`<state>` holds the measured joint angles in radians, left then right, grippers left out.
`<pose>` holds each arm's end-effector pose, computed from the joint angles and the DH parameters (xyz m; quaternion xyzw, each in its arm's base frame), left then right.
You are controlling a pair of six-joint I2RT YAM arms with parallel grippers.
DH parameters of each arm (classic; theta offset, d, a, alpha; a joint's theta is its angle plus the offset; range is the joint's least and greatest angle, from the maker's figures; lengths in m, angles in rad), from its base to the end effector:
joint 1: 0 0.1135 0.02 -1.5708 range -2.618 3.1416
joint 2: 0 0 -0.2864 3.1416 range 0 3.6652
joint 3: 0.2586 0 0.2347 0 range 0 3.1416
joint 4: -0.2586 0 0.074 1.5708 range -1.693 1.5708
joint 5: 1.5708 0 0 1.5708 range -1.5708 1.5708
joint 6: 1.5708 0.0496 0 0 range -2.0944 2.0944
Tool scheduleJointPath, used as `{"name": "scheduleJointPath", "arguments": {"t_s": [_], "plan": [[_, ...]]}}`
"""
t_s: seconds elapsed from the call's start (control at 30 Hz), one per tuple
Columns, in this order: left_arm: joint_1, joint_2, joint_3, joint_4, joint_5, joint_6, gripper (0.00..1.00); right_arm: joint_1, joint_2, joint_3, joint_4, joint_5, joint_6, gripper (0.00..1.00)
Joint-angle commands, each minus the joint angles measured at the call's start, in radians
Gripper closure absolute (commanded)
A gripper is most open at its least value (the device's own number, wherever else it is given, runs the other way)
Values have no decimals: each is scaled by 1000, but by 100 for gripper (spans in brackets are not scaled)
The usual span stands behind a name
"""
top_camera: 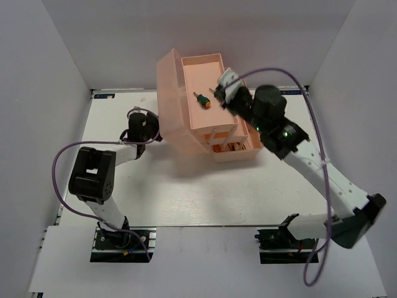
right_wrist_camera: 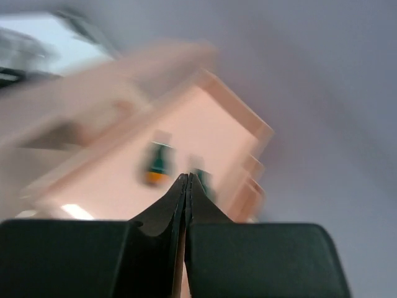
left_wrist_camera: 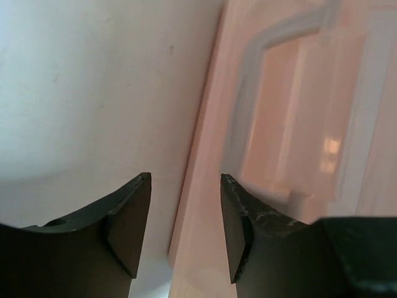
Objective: Sort the tools into containers
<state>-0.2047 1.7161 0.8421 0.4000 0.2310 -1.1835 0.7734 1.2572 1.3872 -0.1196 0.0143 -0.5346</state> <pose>0.3520 -0.0847 0.2056 -0.3455 0.7764 -0.4069 0.3351 0.1954 0.1898 0.4761 -0.4239 0.5614 0.0797 0.7063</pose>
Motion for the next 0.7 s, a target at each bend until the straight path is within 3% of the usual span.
{"name": "scheduleJointPath", "arguments": {"t_s": [0.0, 0.03, 0.07, 0.13, 0.4, 0.53, 0.67], "plan": [[-9, -15, 121, -34, 47, 94, 42, -190, 137, 81, -50, 337, 80, 100], [-19, -15, 182, -67, 47, 120, 42, -289, 224, 137, -108, 323, 207, 100], [-19, -4, 214, -97, 47, 148, 43, -374, 255, 186, -271, 313, 243, 100], [-29, 5, 308, -180, 57, 225, 43, -506, 357, 228, -363, 224, 347, 100], [-47, 79, 474, -221, 185, 277, 44, -631, 548, 144, -538, -66, 374, 100], [-97, 222, 626, -176, 390, 211, 44, -657, 613, 176, -580, -270, 395, 100], [-139, 350, 736, -135, 537, 177, 44, -675, 625, 191, -569, -251, 415, 100]]}}
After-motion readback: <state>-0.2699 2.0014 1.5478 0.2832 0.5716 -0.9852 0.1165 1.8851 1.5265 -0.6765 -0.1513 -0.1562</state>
